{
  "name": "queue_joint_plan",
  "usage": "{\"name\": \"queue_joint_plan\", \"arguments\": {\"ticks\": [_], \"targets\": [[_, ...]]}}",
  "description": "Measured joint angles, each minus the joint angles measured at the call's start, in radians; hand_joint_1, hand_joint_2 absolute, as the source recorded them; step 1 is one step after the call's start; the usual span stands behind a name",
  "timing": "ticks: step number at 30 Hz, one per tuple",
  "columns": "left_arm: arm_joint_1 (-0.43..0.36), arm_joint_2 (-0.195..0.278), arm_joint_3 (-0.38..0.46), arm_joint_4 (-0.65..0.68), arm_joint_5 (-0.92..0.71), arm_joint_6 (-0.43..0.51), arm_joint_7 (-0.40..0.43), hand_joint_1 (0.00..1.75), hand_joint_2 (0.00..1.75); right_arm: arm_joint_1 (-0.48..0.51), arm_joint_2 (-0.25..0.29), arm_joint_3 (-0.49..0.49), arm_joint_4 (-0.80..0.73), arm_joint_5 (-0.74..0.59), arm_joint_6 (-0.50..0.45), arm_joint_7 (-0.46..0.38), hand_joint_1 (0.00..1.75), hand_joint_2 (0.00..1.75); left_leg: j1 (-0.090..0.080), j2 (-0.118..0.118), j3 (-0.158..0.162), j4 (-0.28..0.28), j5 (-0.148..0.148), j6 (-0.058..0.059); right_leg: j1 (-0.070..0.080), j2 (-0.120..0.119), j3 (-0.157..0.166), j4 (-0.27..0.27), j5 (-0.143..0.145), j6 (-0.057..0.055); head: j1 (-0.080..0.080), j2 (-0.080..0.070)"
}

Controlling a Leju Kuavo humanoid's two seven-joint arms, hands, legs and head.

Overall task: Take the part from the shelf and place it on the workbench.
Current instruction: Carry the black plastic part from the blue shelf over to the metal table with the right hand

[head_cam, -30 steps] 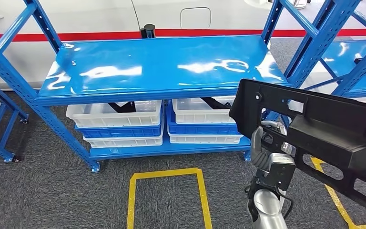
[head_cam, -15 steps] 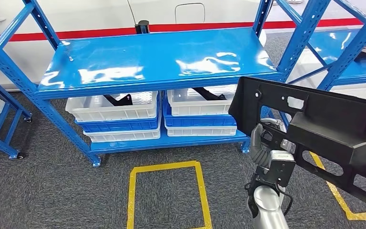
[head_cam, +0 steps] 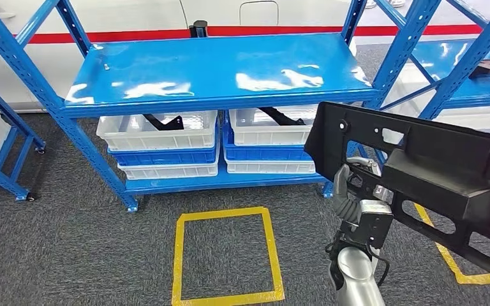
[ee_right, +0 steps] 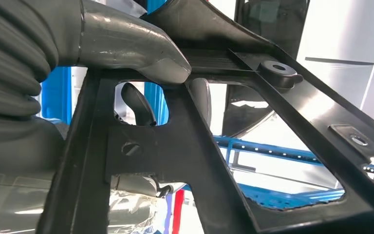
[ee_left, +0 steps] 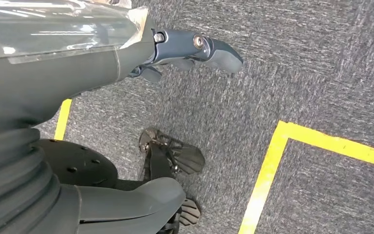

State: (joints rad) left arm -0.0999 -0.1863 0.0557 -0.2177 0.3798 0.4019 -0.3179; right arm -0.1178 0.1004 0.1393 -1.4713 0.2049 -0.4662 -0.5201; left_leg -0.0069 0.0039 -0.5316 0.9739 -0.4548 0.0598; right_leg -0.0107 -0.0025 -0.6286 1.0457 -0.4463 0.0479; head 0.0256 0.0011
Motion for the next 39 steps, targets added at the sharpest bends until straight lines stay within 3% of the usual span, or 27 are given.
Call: {"name": "queue_joint_plan", "arguments": {"ticks": [3, 4, 5, 7, 9, 11, 13, 14, 15, 17, 18, 19, 20, 21, 24, 25, 29, 32, 33, 34, 37, 39], "targets": [[-0.002, -0.002, 0.000, 0.000, 0.001, 0.002, 0.001, 0.00, 1.75, -0.002, 0.000, 0.000, 0.006, 0.000, 0.001, 0.000, 1.75, 1.75, 0.000, 0.004, -0.038, 0.001, 0.028, 0.008, -0.002, 0.001, -0.066, 0.198, -0.113, -0.004, 0.004, 0.000], [-0.001, -0.003, 0.000, 0.000, 0.001, 0.002, 0.001, 0.00, 1.75, -0.002, 0.000, 0.000, 0.008, 0.000, 0.001, 0.000, 1.75, 1.75, 0.000, 0.005, -0.051, 0.002, 0.037, 0.007, -0.003, 0.000, -0.069, 0.237, -0.128, 0.002, 0.004, 0.000], [-0.001, -0.003, 0.000, 0.000, 0.001, 0.003, 0.001, 0.00, 1.75, -0.002, 0.000, 0.000, 0.010, 0.000, 0.001, 0.000, 1.75, 1.75, 0.000, 0.005, -0.063, 0.003, 0.046, 0.006, -0.004, 0.000, -0.052, 0.235, -0.125, 0.010, 0.004, 0.000], [-0.001, -0.004, 0.000, 0.000, 0.001, 0.003, 0.001, 0.00, 1.75, -0.003, 0.000, 0.000, 0.012, 0.000, 0.002, 0.000, 1.75, 1.75, 0.001, 0.005, -0.083, 0.006, 0.061, -0.001, -0.007, 0.000, 0.039, 0.121, -0.091, 0.027, 0.004, 0.000], [-0.002, -0.005, 0.000, 0.000, 0.001, 0.003, 0.001, 0.00, 1.75, -0.007, 0.000, 0.000, 0.013, 0.000, 0.002, 0.000, 1.75, 1.75, -0.002, 0.004, -0.098, 0.012, 0.074, -0.010, -0.005, 0.002, 0.136, -0.022, -0.073, 0.025, 0.003, 0.000], [-0.002, -0.005, 0.000, 0.000, 0.001, 0.004, 0.002, 0.00, 1.75, -0.009, 0.000, 0.000, 0.013, 0.001, 0.003, -0.001, 1.75, 1.75, -0.005, 0.004, -0.105, 0.016, 0.085, -0.021, -0.001, 0.008, 0.161, -0.073, -0.073, 0.009, -0.001, 0.000], [-0.002, -0.005, 0.000, 0.000, 0.001, 0.005, 0.003, 0.00, 1.75, -0.010, 0.001, -0.001, 0.015, 0.001, 0.004, -0.001, 1.75, 1.75, -0.002, 0.002, -0.109, 0.019, 0.091, -0.032, -0.005, 0.009, 0.146, -0.070, -0.065, -0.009, -0.003, 0.000], [-0.001, -0.005, 0.000, 0.000, 0.001, 0.006, 0.004, 0.00, 1.75, -0.011, 0.002, -0.001, 0.015, 0.001, 0.006, -0.001, 1.75, 1.75, 0.000, 0.001, -0.116, 0.030, 0.075, -0.039, -0.008, 0.008, 0.143, -0.070, -0.058, -0.021, -0.005, 0.000], [0.000, -0.004, 0.000, 0.000, 0.002, 0.007, 0.005, 0.00, 1.75, -0.013, 0.004, -0.001, 0.016, 0.001, 0.010, -0.001, 1.75, 1.75, 0.003, -0.001, -0.128, 0.061, 0.040, -0.046, -0.011, 0.006, 0.137, -0.071, -0.048, -0.032, -0.006, 0.000], [0.000, -0.004, 0.001, 0.000, 0.003, 0.008, 0.006, 0.00, 1.75, -0.016, 0.008, -0.001, 0.018, 0.003, 0.017, -0.002, 1.75, 1.75, 0.008, -0.003, -0.168, 0.182, -0.059, -0.058, -0.012, 0.004, 0.119, -0.070, -0.029, -0.046, -0.008, 0.000], [0.000, -0.004, 0.001, 0.000, 0.003, 0.008, 0.007, 0.00, 1.75, -0.016, 0.008, -0.001, 0.020, 0.004, 0.020, -0.002, 1.75, 1.75, 0.010, -0.003, -0.188, 0.252, -0.098, -0.063, -0.011, 0.003, 0.108, -0.068, -0.020, -0.047, -0.009, 0.000], [0.001, -0.004, 0.001, 0.000, 0.005, 0.008, 0.007, 0.00, 1.75, -0.016, 0.009, -0.001, 0.023, 0.006, 0.022, -0.003, 1.75, 1.75, 0.012, -0.004, -0.196, 0.300, -0.115, -0.066, -0.010, 0.003, 0.096, -0.067, -0.013, -0.045, -0.009, 0.000], [0.002, -0.004, 0.001, 0.000, 0.006, 0.008, 0.008, 0.00, 1.75, -0.017, 0.009, -0.001, 0.026, 0.007, 0.024, -0.005, 1.75, 1.75, 0.014, -0.004, -0.189, 0.317, -0.115, -0.068, -0.010, 0.003, 0.086, -0.065, -0.007, -0.043, -0.010, 0.000], [0.002, -0.004, 0.001, 0.000, 0.008, 0.007, 0.008, 0.00, 1.75, -0.017, 0.009, -0.001, 0.028, 0.007, 0.026, -0.006, 1.75, 1.75, 0.016, -0.003, -0.159, 0.288, -0.098, -0.068, -0.011, 0.003, 0.078, -0.063, -0.002, -0.040, -0.010, 0.000], [0.001, -0.002, 0.002, 0.000, 0.009, 0.003, 0.009, 0.00, 1.75, -0.022, 0.010, -0.001, 0.032, 0.007, 0.031, -0.009, 1.75, 1.75, 0.019, -0.006, -0.012, 0.079, -0.046, -0.059, -0.009, 0.002, 0.061, -0.056, 0.011, -0.027, -0.009, 0.000], [0.001, -0.002, 0.002, 0.000, 0.009, 0.002, 0.009, 0.00, 1.75, -0.025, 0.010, -0.001, 0.033, 0.008, 0.033, -0.010, 1.75, 1.75, 0.016, -0.008, 0.013, 0.039, -0.041, -0.054, -0.008, 0.002, 0.057, -0.054, 0.015, -0.020, -0.008, 0.000], [0.003, -0.005, 0.002, 0.000, 0.011, -0.012, 0.019, 0.00, 1.75, -0.033, 0.008, 0.002, 0.038, 0.019, 0.037, -0.016, 1.75, 1.75, 0.009, -0.008, 0.003, 0.021, -0.027, -0.025, -0.005, 0.001, 0.038, -0.045, 0.023, 0.005, -0.006, 0.000], [0.007, -0.013, 0.001, 0.000, 0.009, -0.019, 0.017, 0.00, 1.75, -0.038, 0.005, 0.003, 0.043, 0.026, 0.038, -0.018, 1.75, 1.75, 0.000, -0.009, -0.016, 0.019, -0.017, -0.018, -0.001, 0.003, 0.020, -0.042, -0.026, -0.032, 0.000, 0.000], [0.009, -0.015, 0.001, 0.000, 0.009, -0.021, 0.016, 0.00, 1.75, -0.039, 0.005, 0.003, 0.044, 0.027, 0.038, -0.018, 1.75, 1.75, -0.003, -0.009, -0.021, 0.020, -0.014, -0.017, 0.001, 0.003, 0.019, -0.049, -0.030, -0.042, 0.001, 0.000], [0.011, -0.015, 0.001, 0.000, 0.008, -0.022, 0.015, 0.00, 1.75, -0.039, 0.004, 0.003, 0.045, 0.027, 0.038, -0.019, 1.75, 1.75, -0.005, -0.009, -0.025, 0.020, -0.009, -0.012, -0.001, 0.004, 0.017, -0.051, -0.015, -0.037, -0.001, 0.000], [0.013, -0.015, 0.001, 0.000, 0.008, -0.024, 0.014, 0.00, 1.75, -0.039, 0.001, 0.003, 0.048, 0.027, 0.038, -0.019, 1.75, 1.75, -0.009, -0.010, -0.035, 0.023, 0.002, -0.004, -0.008, 0.004, 0.019, -0.071, 0.057, 0.001, -0.002, 0.000], [0.014, -0.015, 0.001, 0.000, 0.008, -0.025, 0.014, 0.00, 1.75, -0.039, 0.000, 0.003, 0.049, 0.028, 0.038, -0.019, 1.75, 1.75, -0.010, -0.010, -0.041, 0.024, 0.007, -0.003, -0.010, 0.004, 0.017, -0.075, 0.070, 0.008, -0.003, 0.000]]}}
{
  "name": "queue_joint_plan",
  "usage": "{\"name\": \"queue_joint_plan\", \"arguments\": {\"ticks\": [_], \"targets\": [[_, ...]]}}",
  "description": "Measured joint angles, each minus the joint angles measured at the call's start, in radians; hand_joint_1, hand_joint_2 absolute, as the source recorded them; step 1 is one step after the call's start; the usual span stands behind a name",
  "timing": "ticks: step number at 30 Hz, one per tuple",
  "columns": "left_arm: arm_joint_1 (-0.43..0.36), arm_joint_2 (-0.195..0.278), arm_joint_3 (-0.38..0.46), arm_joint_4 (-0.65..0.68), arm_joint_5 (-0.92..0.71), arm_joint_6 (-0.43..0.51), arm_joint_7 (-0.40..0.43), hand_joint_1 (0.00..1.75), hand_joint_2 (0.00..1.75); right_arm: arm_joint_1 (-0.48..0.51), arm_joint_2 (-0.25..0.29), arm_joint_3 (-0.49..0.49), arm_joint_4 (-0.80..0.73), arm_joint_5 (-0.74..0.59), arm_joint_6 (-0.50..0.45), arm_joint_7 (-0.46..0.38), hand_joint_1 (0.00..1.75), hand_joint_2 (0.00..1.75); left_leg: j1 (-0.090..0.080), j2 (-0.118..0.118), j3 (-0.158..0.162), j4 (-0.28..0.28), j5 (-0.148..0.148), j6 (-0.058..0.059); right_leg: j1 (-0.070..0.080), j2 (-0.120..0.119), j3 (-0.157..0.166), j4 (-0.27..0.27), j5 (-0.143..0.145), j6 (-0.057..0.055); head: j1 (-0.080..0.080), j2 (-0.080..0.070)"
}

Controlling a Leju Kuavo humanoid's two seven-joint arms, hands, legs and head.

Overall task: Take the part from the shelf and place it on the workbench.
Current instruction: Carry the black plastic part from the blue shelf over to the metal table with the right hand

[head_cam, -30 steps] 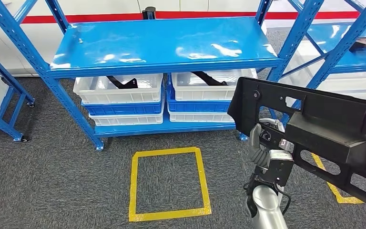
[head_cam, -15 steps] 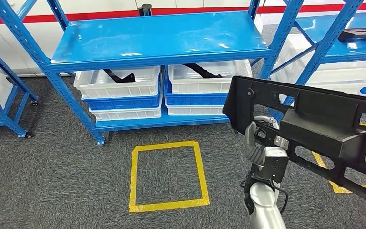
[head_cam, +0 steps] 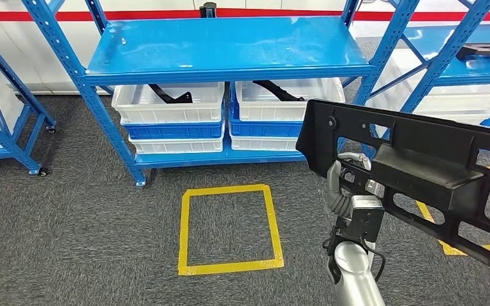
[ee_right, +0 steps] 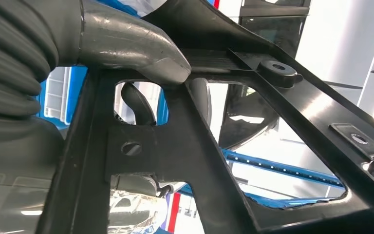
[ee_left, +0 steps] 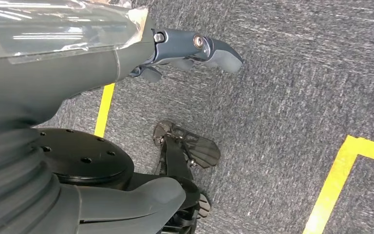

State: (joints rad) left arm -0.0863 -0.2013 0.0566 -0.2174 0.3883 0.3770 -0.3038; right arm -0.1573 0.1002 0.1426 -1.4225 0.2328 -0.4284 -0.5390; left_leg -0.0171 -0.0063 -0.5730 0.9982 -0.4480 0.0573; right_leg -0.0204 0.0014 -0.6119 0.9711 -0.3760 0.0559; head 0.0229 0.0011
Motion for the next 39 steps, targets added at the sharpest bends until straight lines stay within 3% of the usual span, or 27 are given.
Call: {"name": "queue_joint_plan", "arguments": {"ticks": [1, 5, 7, 9, 11, 12, 13, 15, 17, 19, 21, 22, 24, 26, 27, 28, 30, 32, 33, 35, 36, 38, 39], "targets": [[0.000, 0.000, 0.000, 0.000, 0.000, 0.000, 0.000, 0.00, 1.75, 0.000, 0.000, 0.000, 0.000, 0.000, 0.000, 0.000, 1.75, 1.75, -0.001, 0.000, -0.002, 0.001, 0.001, 0.001, 0.000, 0.000, -0.001, -0.001, 0.002, 0.000, 0.000, 0.000], [0.000, 0.002, -0.001, 0.000, -0.004, -0.002, 0.000, 0.00, 1.75, -0.001, -0.002, 0.003, 0.000, 0.003, 0.000, 0.000, 1.75, 1.75, -0.002, -0.003, -0.006, -0.002, 0.010, 0.014, -0.008, -0.002, -0.003, -0.001, 0.007, 0.017, -0.002, 0.000], [0.000, 0.002, -0.003, 0.000, -0.007, -0.004, 0.000, 0.00, 1.75, -0.001, -0.005, 0.004, 0.000, 0.004, 0.000, 0.000, 1.75, 1.75, 0.007, -0.004, -0.007, -0.012, 0.023, 0.021, -0.006, -0.001, -0.032, 0.063, -0.037, 0.010, 0.000, 0.000], [-0.001, 0.003, -0.005, 0.000, -0.009, -0.006, 0.000, 0.00, 1.75, 0.000, -0.008, 0.005, 0.001, 0.004, -0.001, 0.000, 1.75, 1.75, 0.010, -0.007, -0.018, -0.014, 0.032, 0.023, -0.007, -0.001, -0.087, 0.205, -0.117, 0.000, 0.002, 0.000], [0.000, 0.003, -0.006, 0.000, -0.010, -0.007, 0.000, 0.00, 1.75, 0.004, -0.010, 0.005, 0.001, 0.004, -0.002, 0.000, 1.75, 1.75, 0.012, -0.016, -0.032, -0.013, 0.041, 0.016, -0.009, -0.001, -0.116, 0.310, -0.167, 0.003, 0.001, 0.000], [0.000, 0.003, -0.007, 0.000, -0.011, -0.007, 0.000, 0.00, 1.75, 0.006, -0.012, 0.005, 0.002, 0.004, -0.002, 0.000, 1.75, 1.75, 0.014, -0.022, -0.038, -0.013, 0.045, 0.010, -0.010, -0.001, -0.099, 0.304, -0.170, 0.009, 0.001, 0.000], [-0.001, 0.003, -0.008, 0.000, -0.012, -0.007, 0.000, 0.00, 1.75, 0.007, -0.013, 0.005, 0.002, 0.003, -0.003, 0.000, 1.75, 1.75, 0.017, -0.028, -0.043, -0.011, 0.049, 0.005, -0.012, 0.000, -0.061, 0.254, -0.159, 0.017, 0.001, 0.000], [-0.002, 0.004, -0.011, 0.000, -0.014, -0.006, 0.000, 0.00, 1.75, 0.008, -0.015, 0.005, 0.003, 0.003, -0.003, 0.000, 1.75, 1.75, 0.020, -0.042, -0.051, -0.006, 0.055, -0.009, -0.015, 0.019, 0.036, 0.107, -0.128, 0.029, 0.003, 0.000], [-0.004, 0.006, -0.013, 0.000, -0.018, -0.001, -0.003, 0.00, 1.75, 0.010, -0.016, 0.006, 0.003, -0.002, -0.007, -0.003, 1.75, 1.75, 0.018, -0.053, -0.057, 0.001, 0.058, -0.022, -0.015, 0.036, 0.082, 0.032, -0.115, 0.020, 0.003, 0.000], [-0.005, 0.011, -0.015, 0.000, -0.020, 0.006, -0.007, 0.00, 1.75, 0.013, -0.015, 0.006, 0.004, -0.012, -0.011, -0.007, 1.75, 1.75, 0.020, -0.063, -0.062, 0.001, 0.065, -0.034, -0.012, 0.029, 0.083, 0.031, -0.111, -0.002, 0.001, 0.000], [-0.005, 0.017, -0.017, 0.000, -0.020, 0.008, -0.007, 0.00, 1.75, 0.014, -0.013, 0.005, 0.003, -0.017, -0.013, -0.009, 1.75, 1.75, 0.024, -0.054, -0.073, 0.015, 0.054, -0.046, -0.012, 0.015, 0.080, 0.033, -0.103, -0.020, -0.001, 0.000], [-0.005, 0.019, -0.019, 0.000, -0.020, 0.009, -0.007, 0.00, 1.75, 0.014, -0.012, 0.005, 0.003, -0.017, -0.014, -0.010, 1.75, 1.75, 0.025, -0.041, -0.087, 0.048, 0.031, -0.050, -0.013, 0.008, 0.077, 0.032, -0.099, -0.028, -0.002, 0.000], [-0.009, 0.022, -0.023, 0.000, -0.022, 0.010, -0.006, 0.00, 1.75, 0.016, -0.011, 0.005, 0.003, -0.017, -0.016, -0.010, 1.75, 1.75, 0.026, -0.011, -0.139, 0.170, -0.045, -0.058, -0.009, -0.008, 0.069, 0.033, -0.094, -0.038, -0.005, 0.000], [-0.011, 0.024, -0.026, 0.000, -0.025, 0.010, -0.006, 0.00, 1.75, 0.020, -0.011, 0.004, 0.003, -0.018, -0.018, -0.011, 1.75, 1.75, 0.027, 0.000, -0.184, 0.287, -0.097, -0.061, -0.004, -0.028, 0.062, 0.033, -0.091, -0.043, -0.005, 0.000], [-0.011, 0.024, -0.027, 0.000, -0.025, 0.011, -0.005, 0.00, 1.75, 0.022, -0.011, 0.004, 0.003, -0.018, -0.019, -0.011, 1.75, 1.75, 0.027, 0.002, -0.181, 0.297, -0.097, -0.061, -0.002, -0.038, 0.060, 0.033, -0.090, -0.044, -0.005, 0.000], [-0.012, 0.026, -0.027, 0.000, -0.022, 0.012, -0.002, 0.00, 1.75, 0.024, -0.011, 0.004, 0.002, -0.017, -0.019, -0.011, 1.75, 1.75, 0.027, 0.006, -0.155, 0.264, -0.080, -0.058, -0.001, -0.047, 0.059, 0.034, -0.090, -0.045, -0.005, 0.000], [-0.017, 0.031, -0.027, -0.002, -0.016, 0.014, 0.005, 0.00, 1.75, 0.025, -0.010, 0.003, -0.002, -0.017, -0.020, -0.011, 1.75, 1.75, 0.024, 0.031, -0.064, 0.121, -0.030, -0.047, 0.002, -0.064, 0.060, 0.034, -0.089, -0.045, -0.005, 0.000], [-0.024, 0.035, -0.027, -0.004, -0.016, 0.014, 0.009, 0.00, 1.75, 0.025, -0.009, 0.003, -0.007, -0.017, -0.020, -0.011, 1.75, 1.75, 0.016, 0.055, -0.008, 0.024, -0.008, -0.037, 0.009, -0.077, 0.060, 0.034, -0.089, -0.041, -0.004, 0.000], [-0.027, 0.037, -0.027, -0.005, -0.016, 0.014, 0.010, 0.00, 1.75, 0.025, -0.009, 0.003, -0.009, -0.017, -0.020, -0.012, 1.75, 1.75, 0.011, 0.058, -0.004, 0.011, -0.009, -0.033, 0.011, -0.084, 0.060, 0.033, -0.088, -0.038, -0.003, 0.000], [-0.029, 0.040, -0.027, -0.006, -0.015, 0.014, 0.008, 0.00, 1.75, 0.026, -0.006, 0.003, -0.011, -0.017, -0.020, -0.012, 1.75, 1.75, 0.007, 0.042, -0.009, 0.008, -0.004, -0.025, 0.012, -0.095, 0.060, 0.031, -0.086, -0.028, -0.003, 0.000], [-0.029, 0.039, -0.027, -0.007, -0.015, 0.016, 0.003, 0.00, 1.75, 0.026, -0.005, 0.003, -0.013, -0.017, -0.020, -0.012, 1.75, 1.75, 0.008, 0.035, -0.010, 0.004, 0.001, -0.019, 0.010, -0.089, 0.057, 0.035, -0.089, -0.022, -0.003, 0.000], [-0.033, 0.032, -0.027, -0.013, -0.012, 0.026, -0.015, 0.00, 1.75, 0.026, -0.004, 0.002, -0.016, -0.016, -0.020, -0.012, 1.75, 1.75, 0.014, 0.022, -0.010, -0.003, 0.011, -0.007, 0.009, -0.055, 0.035, 0.079, -0.116, -0.017, -0.002, 0.000], [-0.036, 0.025, -0.026, -0.017, -0.011, 0.033, -0.022, 0.00, 1.75, 0.027, -0.004, 0.002, -0.017, -0.016, -0.020, -0.011, 1.75, 1.75, 0.016, 0.015, -0.011, -0.005, 0.015, -0.002, 0.007, -0.032, 0.012, 0.127, -0.140, -0.018, -0.001, 0.000]]}}
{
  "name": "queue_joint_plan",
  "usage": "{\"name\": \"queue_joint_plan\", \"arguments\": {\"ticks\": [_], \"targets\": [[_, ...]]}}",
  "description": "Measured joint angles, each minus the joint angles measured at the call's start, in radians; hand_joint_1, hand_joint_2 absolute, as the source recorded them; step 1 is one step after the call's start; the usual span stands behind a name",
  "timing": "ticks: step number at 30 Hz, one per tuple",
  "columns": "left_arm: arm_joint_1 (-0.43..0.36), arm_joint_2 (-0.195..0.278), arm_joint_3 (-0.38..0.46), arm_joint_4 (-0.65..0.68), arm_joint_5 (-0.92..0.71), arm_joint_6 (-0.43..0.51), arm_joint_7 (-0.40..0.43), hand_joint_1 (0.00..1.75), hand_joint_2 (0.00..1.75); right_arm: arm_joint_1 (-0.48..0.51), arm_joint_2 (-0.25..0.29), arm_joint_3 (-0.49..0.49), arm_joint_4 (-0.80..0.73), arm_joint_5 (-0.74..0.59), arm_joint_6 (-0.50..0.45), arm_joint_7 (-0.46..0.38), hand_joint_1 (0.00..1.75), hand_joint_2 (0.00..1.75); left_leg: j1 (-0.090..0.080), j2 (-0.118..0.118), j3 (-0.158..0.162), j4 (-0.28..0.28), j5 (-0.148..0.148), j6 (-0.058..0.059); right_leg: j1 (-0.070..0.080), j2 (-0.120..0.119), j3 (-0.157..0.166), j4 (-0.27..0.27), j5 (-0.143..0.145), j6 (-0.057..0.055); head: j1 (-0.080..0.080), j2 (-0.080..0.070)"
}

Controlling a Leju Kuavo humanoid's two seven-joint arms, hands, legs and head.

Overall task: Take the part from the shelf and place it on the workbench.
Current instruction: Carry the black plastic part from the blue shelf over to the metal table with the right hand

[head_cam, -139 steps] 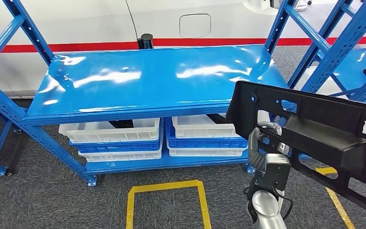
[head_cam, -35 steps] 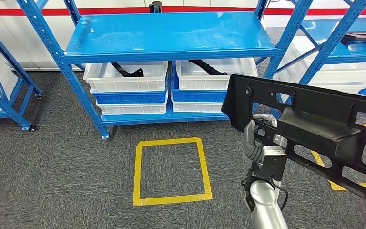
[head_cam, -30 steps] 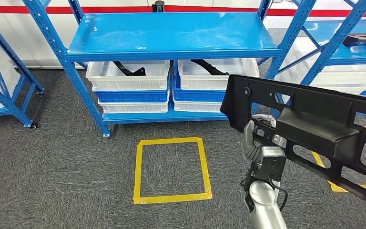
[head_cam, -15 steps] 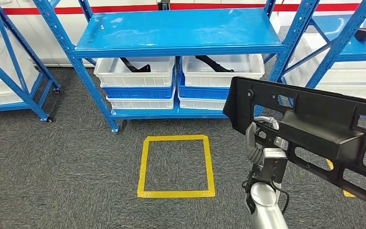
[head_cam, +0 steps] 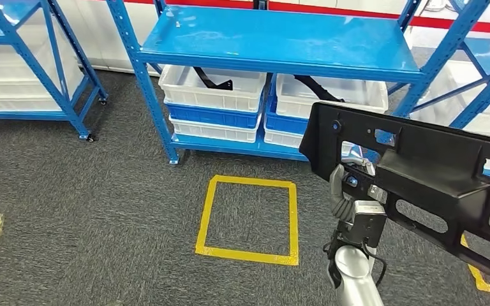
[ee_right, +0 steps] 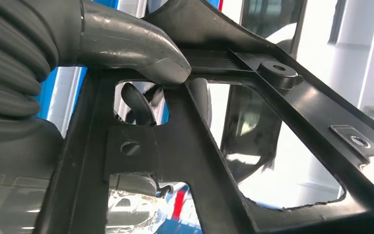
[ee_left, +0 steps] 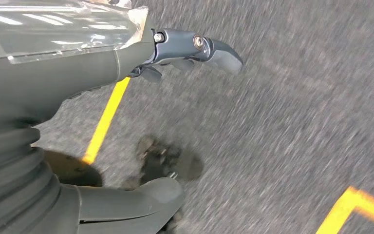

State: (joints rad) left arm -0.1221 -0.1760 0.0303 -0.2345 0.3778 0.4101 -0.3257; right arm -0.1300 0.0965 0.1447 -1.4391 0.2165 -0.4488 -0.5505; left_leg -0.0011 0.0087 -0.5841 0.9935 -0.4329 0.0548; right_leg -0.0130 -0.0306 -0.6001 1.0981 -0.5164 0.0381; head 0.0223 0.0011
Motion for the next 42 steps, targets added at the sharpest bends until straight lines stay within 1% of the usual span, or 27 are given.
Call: {"name": "queue_joint_plan", "arguments": {"ticks": [2, 3, 4, 5, 7, 9, 10, 12, 14, 16, 18, 19, 20, 21, 22, 24, 26, 28, 30, 32, 33, 34, 35, 36, 38, 40, 42], "targets": [[-0.005, -0.014, 0.000, -0.008, 0.002, 0.013, -0.005, 0.00, 1.75, 0.004, 0.000, 0.000, 0.001, 0.000, 0.000, 0.000, 1.75, 1.75, 0.001, -0.017, -0.005, 0.000, 0.004, 0.005, 0.000, 0.021, -0.059, 0.131, -0.054, -0.003, 0.002, 0.000], [-0.005, -0.020, 0.000, -0.012, 0.002, 0.016, -0.005, 0.00, 1.75, 0.007, 0.000, 0.000, 0.002, 0.000, 0.000, 0.001, 1.75, 1.75, 0.001, -0.027, -0.007, 0.001, 0.005, 0.006, 0.000, 0.024, -0.082, 0.182, -0.070, -0.001, 0.002, 0.000], [-0.005, -0.024, 0.000, -0.015, 0.003, 0.018, -0.005, 0.00, 1.75, 0.009, 0.000, 0.000, 0.003, 0.000, 0.000, 0.001, 1.75, 1.75, 0.001, -0.037, -0.008, 0.001, 0.007, 0.005, 0.000, 0.026, -0.092, 0.203, -0.072, 0.004, 0.002, 0.000], [-0.004, -0.027, 0.000, -0.018, 0.004, 0.020, -0.005, 0.00, 1.75, 0.010, 0.000, 0.000, 0.004, 0.000, 0.000, 0.001, 1.75, 1.75, 0.001, -0.048, -0.008, 0.002, 0.008, 0.004, -0.001, 0.027, -0.080, 0.180, -0.057, 0.011, 0.002, 0.000], [-0.002, -0.030, 0.000, -0.024, 0.005, 0.019, -0.006, 0.00, 1.75, 0.010, -0.001, 0.000, 0.004, 0.000, 0.000, 0.001, 1.75, 1.75, 0.003, -0.069, -0.009, 0.005, 0.010, 0.000, -0.006, 0.042, -0.012, 0.042, -0.001, 0.027, 0.002, 0.000], [-0.003, -0.031, 0.000, -0.032, 0.005, 0.017, -0.007, 0.00, 1.75, 0.010, -0.001, 0.000, 0.004, 0.000, 0.000, 0.001, 1.75, 1.75, 0.000, -0.086, -0.014, 0.010, 0.010, -0.009, -0.008, 0.061, 0.043, -0.071, 0.036, 0.027, 0.002, 0.000], [-0.002, -0.032, 0.000, -0.035, 0.004, 0.018, -0.008, 0.00, 1.75, 0.011, -0.002, -0.001, 0.004, -0.001, -0.001, 0.001, 1.75, 1.75, -0.002, -0.092, -0.019, 0.012, 0.011, -0.015, -0.008, 0.067, 0.052, -0.093, 0.042, 0.022, 0.001, 0.000], [-0.002, -0.034, 0.000, -0.039, -0.001, 0.025, -0.008, 0.00, 1.75, 0.015, -0.003, -0.003, 0.004, -0.008, -0.002, 0.001, 1.75, 1.75, -0.001, -0.102, -0.026, 0.012, 0.016, -0.026, -0.008, 0.056, 0.051, -0.093, 0.047, 0.009, 0.000, 0.000], [-0.003, -0.038, 0.000, -0.041, -0.007, 0.036, -0.009, 0.00, 1.75, 0.016, -0.006, -0.009, 0.004, -0.022, -0.002, 0.001, 1.75, 1.75, 0.000, -0.086, -0.035, 0.029, 0.004, -0.036, -0.013, 0.044, 0.051, -0.095, 0.053, -0.003, -0.003, 0.000], [-0.006, -0.042, -0.002, -0.044, -0.011, 0.045, -0.009, 0.00, 1.75, 0.020, -0.010, -0.018, 0.004, -0.037, -0.001, -0.002, 1.75, 1.75, 0.002, -0.044, -0.075, 0.118, -0.051, -0.045, -0.016, 0.029, 0.050, -0.097, 0.055, -0.014, -0.009, 0.000], [-0.010, -0.048, -0.003, -0.046, -0.015, 0.052, -0.009, 0.00, 1.75, 0.029, -0.019, -0.031, 0.006, -0.051, 0.001, -0.010, 1.75, 1.75, 0.007, -0.018, -0.137, 0.252, -0.113, -0.053, -0.014, 0.010, 0.048, -0.097, 0.054, -0.017, -0.013, 0.000], [-0.012, -0.051, -0.003, -0.047, -0.016, 0.055, -0.009, 0.00, 1.75, 0.032, -0.024, -0.038, 0.008, -0.057, 0.002, -0.013, 1.75, 1.75, 0.009, -0.014, -0.154, 0.290, -0.122, -0.055, -0.014, -0.001, 0.047, -0.096, 0.054, -0.017, -0.013, 0.000], [-0.013, -0.053, -0.004, -0.048, -0.017, 0.057, -0.010, 0.00, 1.75, 0.035, -0.029, -0.044, 0.011, -0.062, 0.003, -0.016, 1.75, 1.75, 0.010, -0.011, -0.152, 0.292, -0.114, -0.057, -0.013, -0.010, 0.047, -0.096, 0.054, -0.017, -0.014, 0.000], [-0.014, -0.055, -0.004, -0.048, -0.018, 0.058, -0.010, 0.00, 1.75, 0.036, -0.033, -0.049, 0.013, -0.065, 0.004, -0.018, 1.75, 1.75, 0.012, -0.007, -0.130, 0.253, -0.089, -0.056, -0.014, -0.018, 0.048, -0.096, 0.054, -0.017, -0.014, 0.000], [-0.015, -0.056, -0.005, -0.049, -0.018, 0.060, -0.010, 0.00, 1.75, 0.036, -0.036, -0.053, 0.015, -0.068, 0.004, -0.019, 1.75, 1.75, 0.013, 0.005, -0.092, 0.186, -0.057, -0.053, -0.014, -0.025, 0.048, -0.096, 0.053, -0.016, -0.014, 0.000], [-0.021, -0.059, -0.005, -0.053, -0.019, 0.061, -0.012, 0.00, 1.75, 0.037, -0.040, -0.059, 0.016, -0.070, 0.006, -0.021, 1.75, 1.75, 0.007, 0.036, -0.027, 0.063, -0.017, -0.045, -0.006, -0.039, 0.048, -0.094, 0.051, -0.011, -0.013, 0.000], [-0.026, -0.063, -0.007, -0.057, -0.022, 0.064, -0.018, 0.00, 1.75, 0.040, -0.045, -0.063, 0.015, -0.073, 0.004, -0.023, 1.75, 1.75, -0.002, 0.042, -0.014, 0.025, -0.013, -0.034, 0.000, -0.054, 0.047, -0.095, 0.051, -0.001, -0.010, 0.000], [-0.029, -0.068, -0.011, -0.058, -0.025, 0.073, -0.024, 0.00, 1.75, 0.047, -0.048, -0.066, 0.011, -0.076, 0.000, -0.025, 1.75, 1.75, -0.004, 0.023, -0.017, 0.020, -0.007, -0.019, -0.001, -0.067, 0.048, -0.096, 0.050, 0.011, -0.009, 0.000], [-0.035, -0.074, -0.014, -0.062, -0.026, 0.087, -0.026, 0.00, 1.75, 0.056, -0.049, -0.070, -0.001, -0.075, -0.002, -0.023, 1.75, 1.75, -0.001, 0.005, -0.015, 0.012, 0.002, -0.003, -0.004, -0.040, 0.029, -0.053, 0.022, 0.015, -0.008, 0.000], [-0.044, -0.083, -0.017, -0.067, -0.027, 0.098, -0.025, 0.00, 1.75, 0.066, -0.050, -0.074, -0.011, -0.071, -0.002, -0.014, 1.75, 1.75, 0.001, -0.014, -0.016, 0.009, 0.007, 0.007, -0.006, 0.007, -0.029, 0.071, -0.034, 0.008, -0.006, 0.000], [-0.047, -0.087, -0.019, -0.068, -0.026, 0.102, -0.024, 0.00, 1.75, 0.072, -0.051, -0.075, -0.014, -0.070, -0.002, -0.010, 1.75, 1.75, 0.000, -0.025, -0.018, 0.010, 0.008, 0.009, -0.006, 0.020, -0.063, 0.141, -0.060, 0.006, -0.005, 0.000], [-0.049, -0.090, -0.020, -0.069, -0.026, 0.105, -0.024, 0.00, 1.75, 0.076, -0.051, -0.077, -0.015, -0.069, -0.002, -0.008, 1.75, 1.75, -0.001, -0.036, -0.019, 0.010, 0.009, 0.010, -0.005, 0.026, -0.087, 0.189, -0.073, 0.008, -0.005, 0.000], [-0.049, -0.092, -0.021, -0.071, -0.025, 0.107, -0.023, 0.00, 1.75, 0.080, -0.051, -0.077, -0.015, -0.068, -0.001, -0.006, 1.75, 1.75, -0.002, -0.048, -0.019, 0.010, 0.010, 0.010, -0.005, 0.028, -0.092, 0.196, -0.068, 0.013, -0.005, 0.000], [-0.049, -0.093, -0.021, -0.072, -0.023, 0.110, -0.023, 0.00, 1.75, 0.082, -0.051, -0.077, -0.016, -0.067, 0.000, -0.005, 1.75, 1.75, -0.002, -0.058, -0.019, 0.011, 0.010, 0.010, -0.006, 0.029, -0.077, 0.161, -0.049, 0.020, -0.005, 0.000], [-0.050, -0.097, -0.021, -0.077, -0.018, 0.117, -0.023, 0.00, 1.75, 0.081, -0.049, -0.077, -0.017, -0.065, 0.004, -0.002, 1.75, 1.75, -0.002, -0.078, -0.020, 0.015, 0.011, 0.007, -0.009, 0.047, -0.007, 0.016, 0.009, 0.032, -0.005, 0.000], [-0.052, -0.102, -0.020, -0.081, -0.015, 0.122, -0.025, 0.00, 1.75, 0.079, -0.046, -0.073, -0.018, -0.062, 0.008, 0.001, 1.75, 1.75, -0.006, -0.093, -0.025, 0.020, 0.011, -0.002, -0.009, 0.062, 0.040, -0.079, 0.040, 0.028, -0.006, 0.000], [-0.052, -0.106, -0.020, -0.083, -0.011, 0.125, -0.026, 0.00, 1.75, 0.077, -0.041, -0.069, -0.018, -0.060, 0.010, 0.003, 1.75, 1.75, -0.007, -0.102, -0.030, 0.020, 0.015, -0.013, -0.004, 0.056, 0.046, -0.091, 0.046, 0.017, -0.007, 0.000]]}}
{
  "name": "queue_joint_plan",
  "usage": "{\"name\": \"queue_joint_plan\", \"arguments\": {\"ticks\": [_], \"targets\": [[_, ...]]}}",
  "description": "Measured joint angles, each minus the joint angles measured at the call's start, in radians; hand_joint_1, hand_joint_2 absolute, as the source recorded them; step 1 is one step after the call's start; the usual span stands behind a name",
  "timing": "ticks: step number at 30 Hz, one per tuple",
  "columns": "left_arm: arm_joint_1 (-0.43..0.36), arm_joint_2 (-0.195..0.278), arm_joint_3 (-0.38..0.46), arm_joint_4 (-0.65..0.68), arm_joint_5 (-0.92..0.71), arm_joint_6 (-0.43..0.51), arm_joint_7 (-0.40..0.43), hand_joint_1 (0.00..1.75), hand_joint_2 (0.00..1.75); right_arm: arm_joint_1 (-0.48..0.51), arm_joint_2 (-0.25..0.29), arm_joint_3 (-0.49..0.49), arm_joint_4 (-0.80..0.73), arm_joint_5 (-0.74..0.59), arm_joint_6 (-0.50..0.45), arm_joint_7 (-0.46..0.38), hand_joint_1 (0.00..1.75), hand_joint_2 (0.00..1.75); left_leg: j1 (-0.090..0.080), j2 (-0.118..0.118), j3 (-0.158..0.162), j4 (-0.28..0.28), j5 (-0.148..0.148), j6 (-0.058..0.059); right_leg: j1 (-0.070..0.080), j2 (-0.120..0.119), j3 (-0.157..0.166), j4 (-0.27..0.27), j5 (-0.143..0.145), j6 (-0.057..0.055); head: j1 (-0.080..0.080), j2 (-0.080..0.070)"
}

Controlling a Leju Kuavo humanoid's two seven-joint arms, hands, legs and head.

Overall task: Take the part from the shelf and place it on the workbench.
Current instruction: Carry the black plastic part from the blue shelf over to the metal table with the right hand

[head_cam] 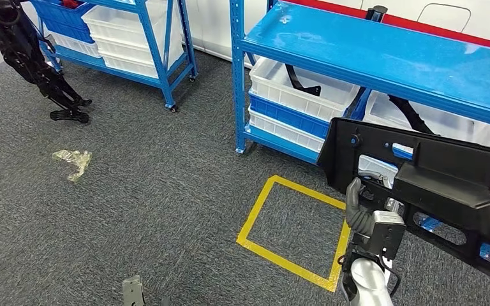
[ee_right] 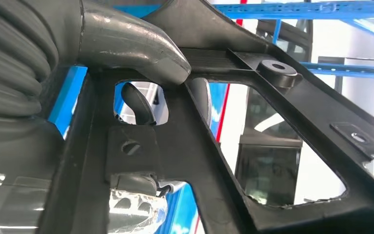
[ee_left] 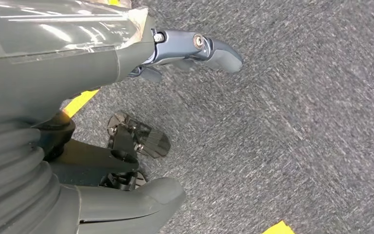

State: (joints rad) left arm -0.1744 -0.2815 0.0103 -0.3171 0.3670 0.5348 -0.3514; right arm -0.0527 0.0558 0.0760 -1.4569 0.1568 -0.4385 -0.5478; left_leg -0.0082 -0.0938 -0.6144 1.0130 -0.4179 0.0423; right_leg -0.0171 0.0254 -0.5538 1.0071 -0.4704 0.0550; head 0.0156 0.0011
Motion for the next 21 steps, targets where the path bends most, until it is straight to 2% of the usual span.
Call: {"name": "queue_joint_plan", "arguments": {"ticks": [1, 3, 5, 6, 7, 8, 9, 11, 12, 13, 14, 16, 17, 18, 21], "targets": [[0.000, 0.000, 0.000, 0.000, 0.002, 0.001, 0.000, 0.00, 1.75, -0.001, 0.002, 0.002, 0.000, 0.001, 0.001, 0.000, 1.75, 1.75, 0.001, 0.001, -0.002, 0.001, 0.000, -0.005, -0.003, -0.005, -0.001, 0.000, 0.003, -0.006, 0.000, 0.000], [0.000, -0.002, 0.000, -0.003, 0.005, 0.003, -0.001, 0.00, 1.75, -0.004, 0.006, 0.007, 0.000, 0.001, 0.003, 0.000, 1.75, 1.75, 0.002, 0.031, -0.017, 0.032, -0.023, -0.016, -0.009, -0.017, 0.000, -0.003, 0.007, -0.020, -0.002, 0.000], [-0.002, -0.004, 0.001, -0.006, 0.010, 0.005, -0.003, 0.00, 1.75, -0.006, 0.009, 0.013, 0.001, 0.001, 0.008, 0.002, 1.75, 1.75, 0.004, 0.070, -0.067, 0.142, -0.084, -0.026, -0.011, -0.034, 0.000, -0.004, 0.007, -0.032, -0.006, 0.000], [-0.002, -0.007, 0.001, -0.007, 0.014, 0.006, -0.004, 0.00, 1.75, -0.007, 0.010, 0.016, 0.003, 0.001, 0.010, 0.002, 1.75, 1.75, 0.007, 0.078, -0.101, 0.213, -0.117, -0.031, -0.010, -0.043, 0.000, -0.004, 0.007, -0.035, -0.007, 0.000], [-0.002, -0.009, 0.001, -0.007, 0.018, 0.006, -0.005, 0.00, 1.75, -0.008, 0.011, 0.020, 0.007, -0.001, 0.012, 0.002, 1.75, 1.75, 0.010, 0.082, -0.129, 0.270, -0.136, -0.034, -0.009, -0.053, -0.001, -0.004, 0.007, -0.035, -0.007, 0.000], [-0.001, -0.012, 0.002, -0.007, 0.021, 0.006, -0.005, 0.00, 1.75, -0.011, 0.011, 0.024, 0.010, -0.004, 0.013, 0.002, 1.75, 1.75, 0.013, 0.085, -0.142, 0.295, -0.138, -0.037, -0.009, -0.063, -0.001, -0.004, 0.007, -0.035, -0.007, 0.000], [-0.001, -0.014, 0.003, -0.007, 0.024, 0.006, -0.007, 0.00, 1.75, -0.014, 0.011, 0.029, 0.015, -0.009, 0.014, 0.002, 1.75, 1.75, 0.016, 0.090, -0.132, 0.275, -0.119, -0.038, -0.010, -0.073, -0.001, -0.004, 0.006, -0.034, -0.007, 0.000], [-0.003, -0.017, 0.004, -0.007, 0.026, 0.005, -0.010, 0.00, 1.75, -0.024, 0.011, 0.039, 0.024, -0.019, 0.014, 0.000, 1.75, 1.75, 0.019, 0.116, -0.062, 0.141, -0.057, -0.037, -0.010, -0.089, 0.001, -0.004, 0.005, -0.032, -0.007, 0.000], [-0.004, -0.019, 0.004, -0.008, 0.026, 0.004, -0.011, 0.00, 1.75, -0.029, 0.010, 0.043, 0.027, -0.023, 0.014, -0.001, 1.75, 1.75, 0.017, 0.132, -0.026, 0.074, -0.034, -0.034, -0.007, -0.095, 0.001, -0.003, 0.003, -0.029, -0.007, 0.000], [-0.006, -0.021, 0.004, -0.008, 0.026, 0.004, -0.012, 0.00, 1.75, -0.033, 0.010, 0.045, 0.030, -0.025, 0.013, -0.002, 1.75, 1.75, 0.014, 0.142, -0.005, 0.030, -0.022, -0.030, -0.003, -0.101, 0.001, -0.002, 0.002, -0.024, -0.006, 0.000], [-0.007, -0.022, 0.004, -0.008, 0.026, 0.004, -0.013, 0.00, 1.75, -0.037, 0.010, 0.048, 0.033, -0.025, 0.013, -0.002, 1.75, 1.75, 0.011, 0.146, 0.004, 0.010, -0.020, -0.025, 0.000, -0.108, 0.001, -0.003, 0.001, -0.019, -0.004, 0.000], [-0.008, -0.023, 0.004, -0.008, 0.026, 0.004, -0.014, 0.00, 1.75, -0.041, 0.011, 0.053, 0.037, -0.027, 0.011, -0.003, 1.75, 1.75, 0.004, 0.126, 0.000, 0.007, -0.017, -0.012, 0.003, -0.122, 0.004, -0.006, 0.001, -0.006, -0.002, 0.000], [-0.008, -0.024, 0.004, -0.008, 0.027, 0.004, -0.014, 0.00, 1.75, -0.043, 0.010, 0.056, 0.039, -0.029, 0.011, -0.003, 1.75, 1.75, 0.004, 0.118, 0.000, 0.004, -0.014, -0.005, 0.001, -0.118, 0.002, -0.003, -0.002, 0.000, -0.002, 0.000], [-0.008, -0.026, 0.004, -0.008, 0.028, 0.003, -0.014, 0.00, 1.75, -0.045, 0.010, 0.058, 0.041, -0.033, 0.010, -0.004, 1.75, 1.75, 0.005, 0.109, 0.001, 0.000, -0.010, 0.003, 0.000, -0.103, -0.005, 0.013, -0.012, 0.004, -0.002, 0.000], [-0.011, -0.030, 0.004, -0.008, 0.034, 0.000, -0.016, 0.00, 1.75, -0.047, 0.006, 0.063, 0.046, -0.045, 0.008, -0.005, 1.75, 1.75, 0.010, 0.089, 0.002, -0.004, -0.004, 0.018, -0.005, -0.044, -0.065, 0.140, -0.075, 0.001, 0.000, 0.000]]}}
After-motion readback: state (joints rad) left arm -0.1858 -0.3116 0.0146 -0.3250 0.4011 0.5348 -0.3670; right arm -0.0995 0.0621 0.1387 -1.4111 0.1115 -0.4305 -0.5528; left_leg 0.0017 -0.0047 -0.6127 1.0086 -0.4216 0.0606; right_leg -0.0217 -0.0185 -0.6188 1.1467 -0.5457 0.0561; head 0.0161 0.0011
